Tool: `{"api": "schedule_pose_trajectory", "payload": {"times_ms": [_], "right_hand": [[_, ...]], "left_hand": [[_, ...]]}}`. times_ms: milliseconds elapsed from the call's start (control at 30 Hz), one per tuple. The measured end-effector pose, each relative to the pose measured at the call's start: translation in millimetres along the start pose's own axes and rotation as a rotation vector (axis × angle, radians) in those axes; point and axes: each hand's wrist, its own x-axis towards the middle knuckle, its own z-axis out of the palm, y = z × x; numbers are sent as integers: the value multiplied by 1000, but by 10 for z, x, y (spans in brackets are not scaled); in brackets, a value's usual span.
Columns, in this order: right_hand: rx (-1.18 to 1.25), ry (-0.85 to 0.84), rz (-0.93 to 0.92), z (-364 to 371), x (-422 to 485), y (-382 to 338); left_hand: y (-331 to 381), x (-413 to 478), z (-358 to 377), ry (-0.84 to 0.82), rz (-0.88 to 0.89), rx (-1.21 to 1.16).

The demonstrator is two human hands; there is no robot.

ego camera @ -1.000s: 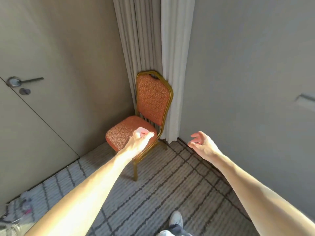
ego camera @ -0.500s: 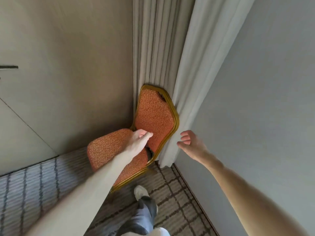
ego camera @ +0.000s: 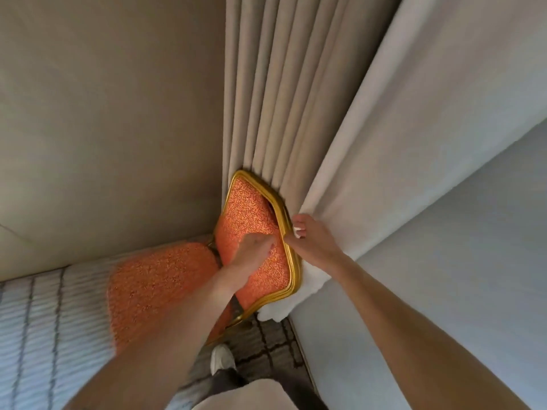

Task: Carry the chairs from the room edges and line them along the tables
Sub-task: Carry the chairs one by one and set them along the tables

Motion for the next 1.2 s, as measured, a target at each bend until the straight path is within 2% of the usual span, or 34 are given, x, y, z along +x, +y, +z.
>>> {"api": "schedule_pose_trajectory", "payload": {"times_ms": [167,433,533,600,733,933,1033,1200], "right_hand": [[-57,-142,29,8,601,-78],[-120,-172,47,-13,1418,-234],[-250,-214,30,-27,1589,-408],[-306,-227,-20,3,1651,-489],[-401,-256,-175,130,1573,-750],[-341,-412,-328,569,1303,-1560],[-382,-432,-491,813,1147,-1878],[-502,-531,-811,1282,850,-2510]], "left_hand": [[93,306,16,24,-120,3],[202,543,-46,145,-158,-11],[282,573,-76,203,-170,-43],[315,539,-111,252,-158,-52],[303,416,-285,337,-92,128],[398,146,-920,548,-33,139],[395,-73,-1229,644,-41,103],[243,-556,-1713,960,-72,124]]}}
